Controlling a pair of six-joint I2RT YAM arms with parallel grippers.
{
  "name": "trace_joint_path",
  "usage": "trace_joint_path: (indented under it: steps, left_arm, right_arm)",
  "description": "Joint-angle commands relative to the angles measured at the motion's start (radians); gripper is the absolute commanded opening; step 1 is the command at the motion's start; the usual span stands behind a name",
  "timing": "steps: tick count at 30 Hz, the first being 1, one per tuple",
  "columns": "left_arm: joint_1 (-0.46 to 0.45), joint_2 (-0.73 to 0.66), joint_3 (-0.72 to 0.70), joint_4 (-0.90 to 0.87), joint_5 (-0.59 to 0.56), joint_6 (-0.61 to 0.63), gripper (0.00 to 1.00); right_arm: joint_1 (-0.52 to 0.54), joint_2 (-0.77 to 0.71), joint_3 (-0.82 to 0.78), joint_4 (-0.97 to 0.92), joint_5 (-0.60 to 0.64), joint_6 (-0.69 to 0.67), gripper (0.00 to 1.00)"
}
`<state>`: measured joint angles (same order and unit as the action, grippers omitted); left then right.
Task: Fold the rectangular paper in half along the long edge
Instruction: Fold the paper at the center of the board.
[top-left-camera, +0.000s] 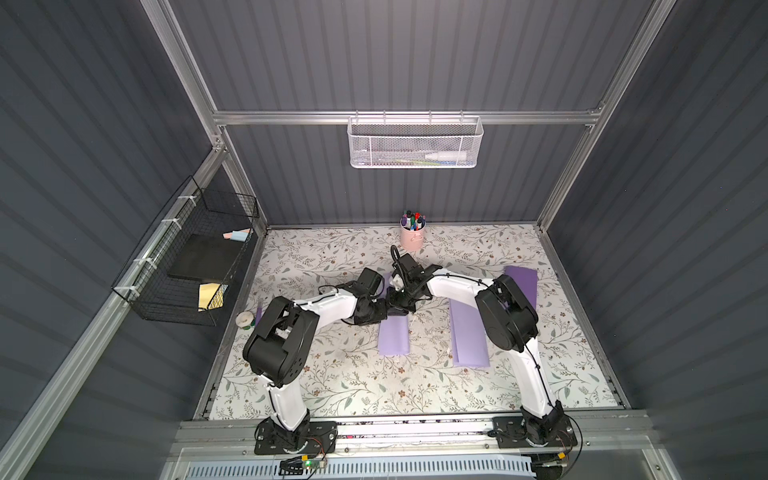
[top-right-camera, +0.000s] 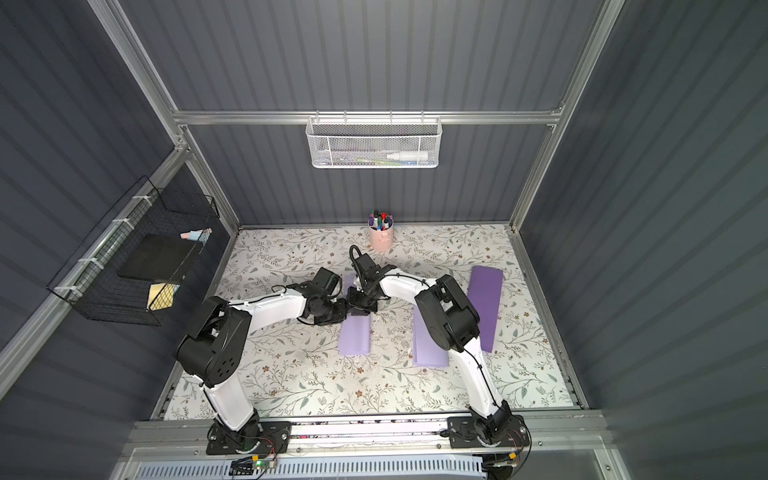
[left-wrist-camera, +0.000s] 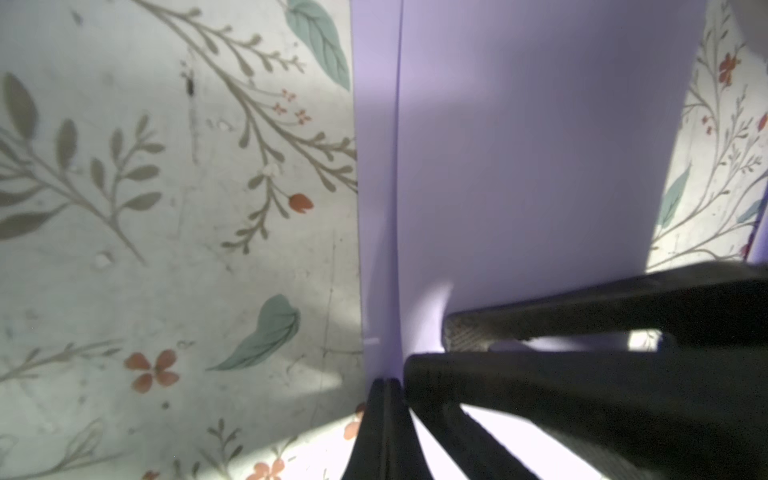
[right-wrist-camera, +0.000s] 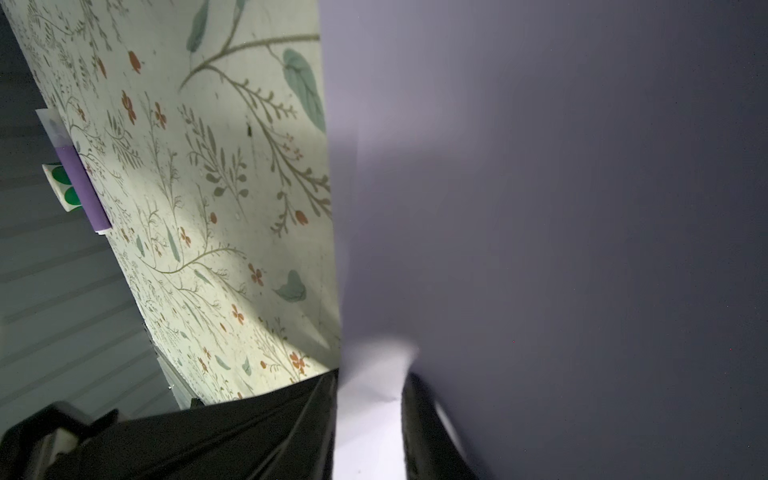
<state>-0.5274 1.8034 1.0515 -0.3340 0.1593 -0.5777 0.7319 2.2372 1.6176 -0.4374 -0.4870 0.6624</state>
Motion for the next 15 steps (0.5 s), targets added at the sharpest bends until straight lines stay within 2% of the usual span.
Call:
trace_joint_path:
  steps: [1, 8, 11, 15]
  left_arm:
    - [0.013, -0.018, -0.024, -0.092, -0.027, -0.013, 0.04]
    - [0.101, -0.096, -0.026, -0.053, 0.06, -0.023, 0.14]
    - [0.13, -0.091, -0.007, -0.051, 0.086, -0.018, 0.18]
    - [0.142, -0.063, 0.037, -0.047, 0.105, -0.01, 0.18]
  right_arm:
    - [0.006, 0.021, -0.042, -0.031, 0.023, 0.005, 0.29]
    - [0.005, 0.006, -0.094, 0.034, -0.007, 0.008, 0.3]
    - [0.005, 0.001, -0.102, 0.036, -0.007, 0.002, 0.28]
    - [0.005, 0.004, -0.109, 0.044, -0.018, -0.004, 0.23]
